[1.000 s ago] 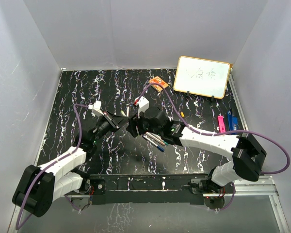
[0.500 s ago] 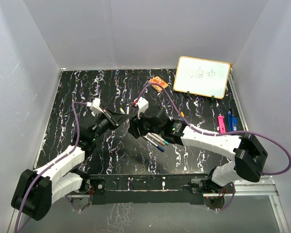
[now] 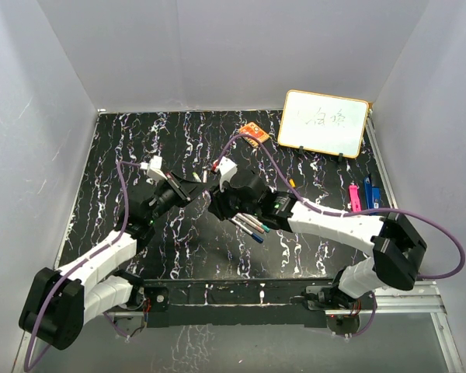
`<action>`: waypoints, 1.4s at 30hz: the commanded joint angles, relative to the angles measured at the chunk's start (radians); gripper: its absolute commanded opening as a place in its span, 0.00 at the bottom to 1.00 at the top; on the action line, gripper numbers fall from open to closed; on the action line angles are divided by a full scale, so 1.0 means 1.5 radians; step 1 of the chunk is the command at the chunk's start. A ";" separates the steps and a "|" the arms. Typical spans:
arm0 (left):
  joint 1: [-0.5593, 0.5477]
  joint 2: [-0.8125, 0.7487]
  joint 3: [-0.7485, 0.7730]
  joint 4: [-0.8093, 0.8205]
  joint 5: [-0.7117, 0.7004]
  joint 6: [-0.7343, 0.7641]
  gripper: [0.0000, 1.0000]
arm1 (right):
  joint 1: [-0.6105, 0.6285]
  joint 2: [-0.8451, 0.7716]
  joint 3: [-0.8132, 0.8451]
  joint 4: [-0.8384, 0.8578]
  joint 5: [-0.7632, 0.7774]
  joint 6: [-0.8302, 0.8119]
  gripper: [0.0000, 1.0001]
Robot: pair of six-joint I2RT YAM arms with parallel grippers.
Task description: Open the pen caps
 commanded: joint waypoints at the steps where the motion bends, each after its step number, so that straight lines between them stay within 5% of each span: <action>1: -0.003 0.000 0.028 0.024 0.012 0.004 0.00 | 0.001 0.012 0.020 0.020 -0.010 -0.012 0.29; 6: -0.003 0.000 0.024 0.034 0.017 -0.002 0.00 | 0.001 0.017 0.017 0.024 -0.010 -0.013 0.24; 10: -0.003 -0.006 0.026 0.021 0.011 -0.001 0.00 | 0.001 0.014 0.014 0.027 -0.007 -0.008 0.00; 22: 0.028 0.015 0.121 -0.143 -0.186 0.105 0.00 | 0.001 0.012 -0.039 -0.004 -0.028 0.012 0.00; 32: 0.155 0.146 0.235 -0.118 -0.103 0.141 0.00 | 0.001 -0.095 -0.132 -0.023 0.012 0.036 0.00; 36: 0.158 0.203 0.312 -0.200 -0.073 0.185 0.00 | -0.007 -0.132 -0.118 -0.062 0.119 0.054 0.00; 42: 0.162 0.370 0.491 -0.414 0.011 0.314 0.00 | -0.200 -0.121 -0.050 -0.122 0.121 0.048 0.00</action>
